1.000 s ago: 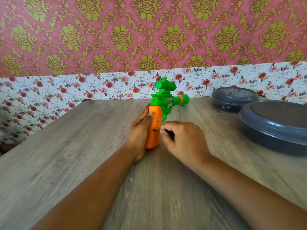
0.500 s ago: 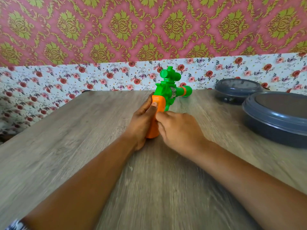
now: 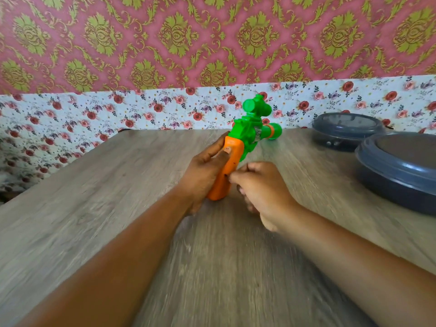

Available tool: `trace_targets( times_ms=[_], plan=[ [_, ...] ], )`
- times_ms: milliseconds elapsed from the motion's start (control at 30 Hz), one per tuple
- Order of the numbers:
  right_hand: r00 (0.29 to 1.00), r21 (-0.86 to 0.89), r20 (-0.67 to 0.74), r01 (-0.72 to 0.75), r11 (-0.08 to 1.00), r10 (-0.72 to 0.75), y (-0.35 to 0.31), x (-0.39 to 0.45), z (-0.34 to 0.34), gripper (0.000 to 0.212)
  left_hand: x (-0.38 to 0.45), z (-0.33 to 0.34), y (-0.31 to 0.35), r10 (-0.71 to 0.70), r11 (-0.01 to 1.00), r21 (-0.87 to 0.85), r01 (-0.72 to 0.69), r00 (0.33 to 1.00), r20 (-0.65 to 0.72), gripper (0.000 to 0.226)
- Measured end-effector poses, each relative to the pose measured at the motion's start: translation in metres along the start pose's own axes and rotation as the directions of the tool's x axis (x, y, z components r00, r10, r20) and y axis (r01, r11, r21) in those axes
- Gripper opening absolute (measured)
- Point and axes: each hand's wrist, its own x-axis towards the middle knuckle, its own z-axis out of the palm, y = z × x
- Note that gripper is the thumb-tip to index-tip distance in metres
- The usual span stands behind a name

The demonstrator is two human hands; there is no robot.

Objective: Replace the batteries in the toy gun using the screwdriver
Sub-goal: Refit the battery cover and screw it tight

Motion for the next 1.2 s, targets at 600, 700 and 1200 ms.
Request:
trace_targets(
  times_ms=[600, 700, 1200],
  plan=[
    [0.466, -0.725, 0.536, 0.681, -0.101, -0.704, 0.003, 0.009, -0.026, 0.019, 0.002, 0.005, 0.004, -0.104, 0.986, -0.128, 0.107, 0.994, 0.032, 0.037],
    [0.566, -0.714, 0.403, 0.686, 0.139, -0.719, 0.008, 0.008, -0.024, 0.005, 0.001, 0.009, 0.005, -0.100, 0.989, -0.107, 0.102, 0.995, 0.022, 0.034],
    [0.999, 0.106, -0.040, -0.027, 0.994, 0.031, 0.001, -0.001, -0.007, 0.021, 0.003, 0.017, 0.007, -0.076, 0.997, -0.021, 0.075, 0.995, -0.060, 0.042]
  ],
)
